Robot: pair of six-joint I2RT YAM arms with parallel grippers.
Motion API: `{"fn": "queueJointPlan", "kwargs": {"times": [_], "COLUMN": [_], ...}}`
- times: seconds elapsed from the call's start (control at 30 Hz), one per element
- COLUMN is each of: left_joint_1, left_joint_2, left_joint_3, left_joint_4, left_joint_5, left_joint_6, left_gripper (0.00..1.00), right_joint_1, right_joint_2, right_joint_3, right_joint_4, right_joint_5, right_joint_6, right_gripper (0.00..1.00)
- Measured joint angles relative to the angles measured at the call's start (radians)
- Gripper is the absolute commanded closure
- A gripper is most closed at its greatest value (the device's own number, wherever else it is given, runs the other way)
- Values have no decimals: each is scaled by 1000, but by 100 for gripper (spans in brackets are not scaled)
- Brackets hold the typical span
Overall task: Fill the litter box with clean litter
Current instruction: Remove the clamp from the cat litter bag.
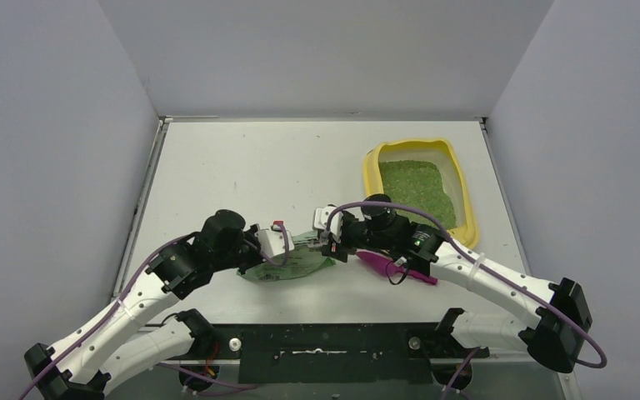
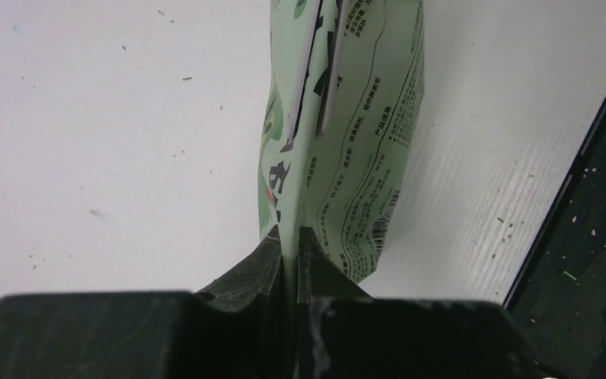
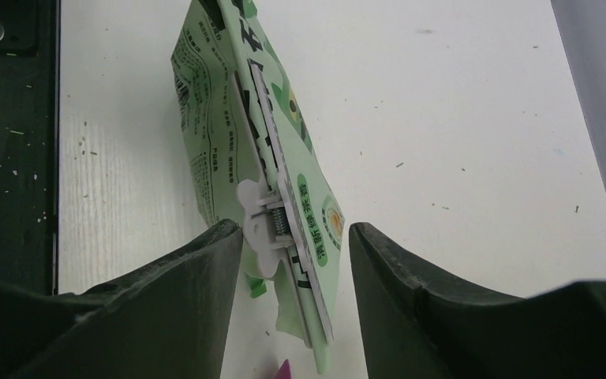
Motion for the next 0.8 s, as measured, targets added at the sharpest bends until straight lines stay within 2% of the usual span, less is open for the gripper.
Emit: {"fn": "queueJointPlan", "kwargs": {"times": [0.1, 0.33, 0.43, 0.6, 0.8], "left_joint_1": [0, 0, 0, 0, 0], "left_joint_2": [3, 8, 9, 12, 15], "left_joint_3": [0, 2, 2, 2, 2], "left_joint_4": [2, 3, 3, 5, 9], "left_joint_5": [-2, -3, -3, -6, -8], "left_joint_6": [0, 0, 0, 0, -1], "left_gripper": [100, 100, 100, 100, 100], "right_joint_1": [0, 0, 0, 0, 0], "right_joint_2": [1, 35, 42, 43, 42], "right_joint_3": [6, 21, 21, 21, 21], "right_joint_4": [0, -12, -16, -23, -24], "right_joint_5": [-26, -40, -39, -36, -29], "right_joint_6": [5, 11, 11, 7, 6], "right_gripper": [58, 60, 65, 75, 93]}}
